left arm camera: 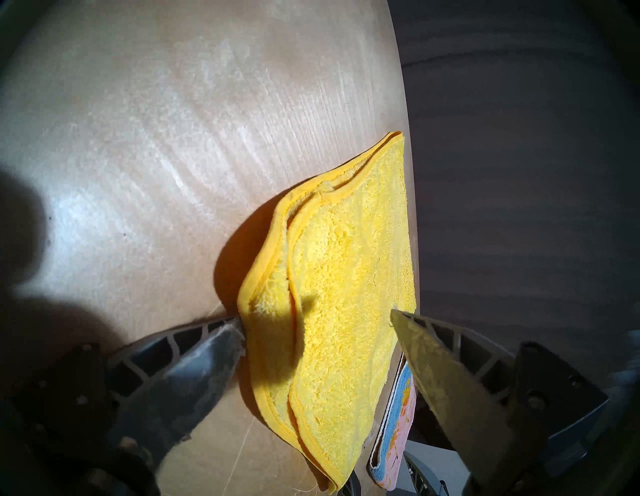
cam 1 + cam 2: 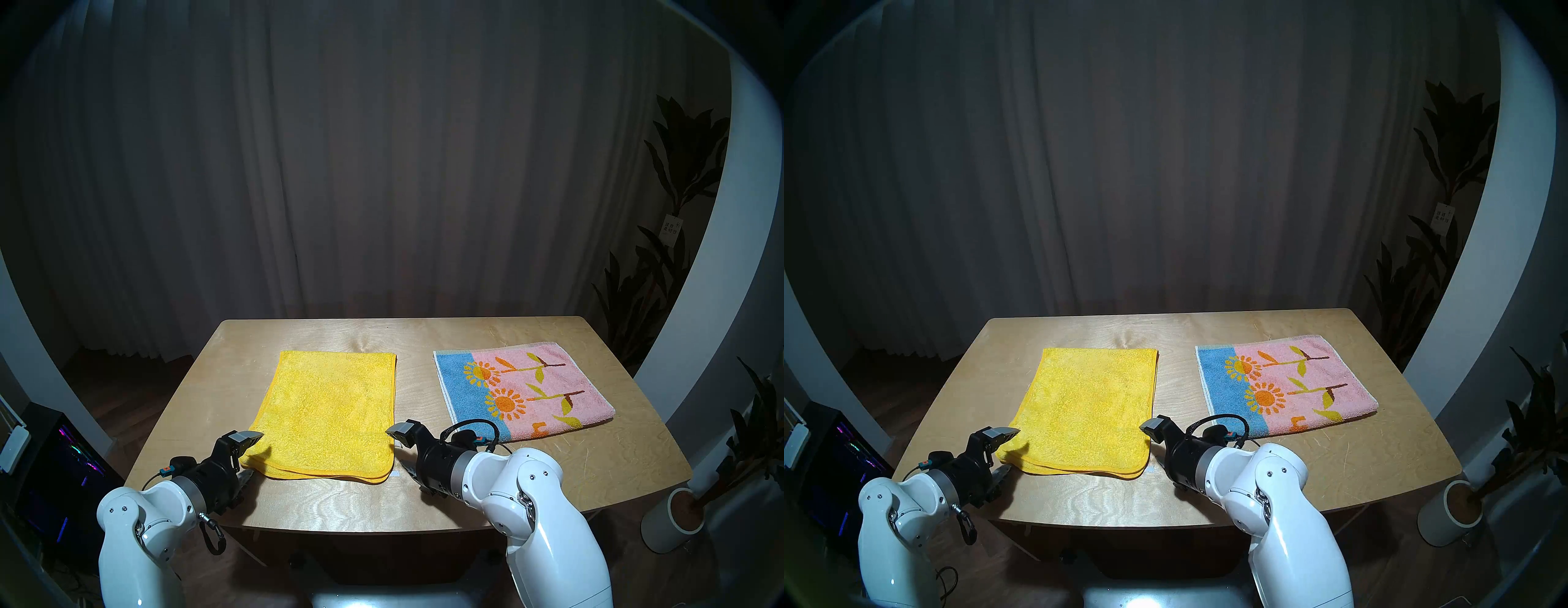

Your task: Fold each towel twice and stack them on table

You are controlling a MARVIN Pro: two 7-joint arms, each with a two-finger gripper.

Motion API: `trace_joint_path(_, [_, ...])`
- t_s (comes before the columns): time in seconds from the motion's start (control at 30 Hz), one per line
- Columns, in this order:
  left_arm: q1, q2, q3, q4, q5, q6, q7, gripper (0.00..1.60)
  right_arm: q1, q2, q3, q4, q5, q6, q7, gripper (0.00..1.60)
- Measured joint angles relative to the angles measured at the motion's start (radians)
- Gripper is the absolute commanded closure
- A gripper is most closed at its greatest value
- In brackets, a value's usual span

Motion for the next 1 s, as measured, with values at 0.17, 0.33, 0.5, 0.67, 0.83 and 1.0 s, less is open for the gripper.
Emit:
trace_joint_path(0.17, [-0.003, 0.010, 0.002, 0.010, 0.005, 0.007, -0.019, 0.00, 0.025, 0.011, -0.027, 0.024, 0.013, -0.021, 0.005, 0.00])
trace_joint_path(0.33, [-0.003, 0.016, 0.003, 0.017, 0.007, 0.011, -0.025, 0.00, 0.039, 0.018, -0.044, 0.037, 0.025, -0.036, 0.005, 0.00])
trace_joint_path(0.5, [-0.003, 0.023, 0.004, 0.025, 0.009, 0.016, -0.039, 0.00, 0.053, 0.026, -0.063, 0.050, 0.033, -0.055, 0.005, 0.00])
trace_joint_path(0.67, [-0.007, 0.032, 0.007, 0.036, 0.011, 0.018, -0.057, 0.00, 0.065, 0.034, -0.082, 0.063, 0.033, -0.072, 0.010, 0.00])
trace_joint_path(0.83, [-0.013, 0.039, 0.010, 0.049, 0.013, 0.018, -0.071, 0.00, 0.078, 0.042, -0.100, 0.072, 0.027, -0.084, 0.015, 0.00])
trace_joint_path(1.0, [-0.020, 0.046, 0.014, 0.061, 0.013, 0.016, -0.083, 0.00, 0.089, 0.049, -0.115, 0.086, 0.021, -0.097, 0.019, 0.53])
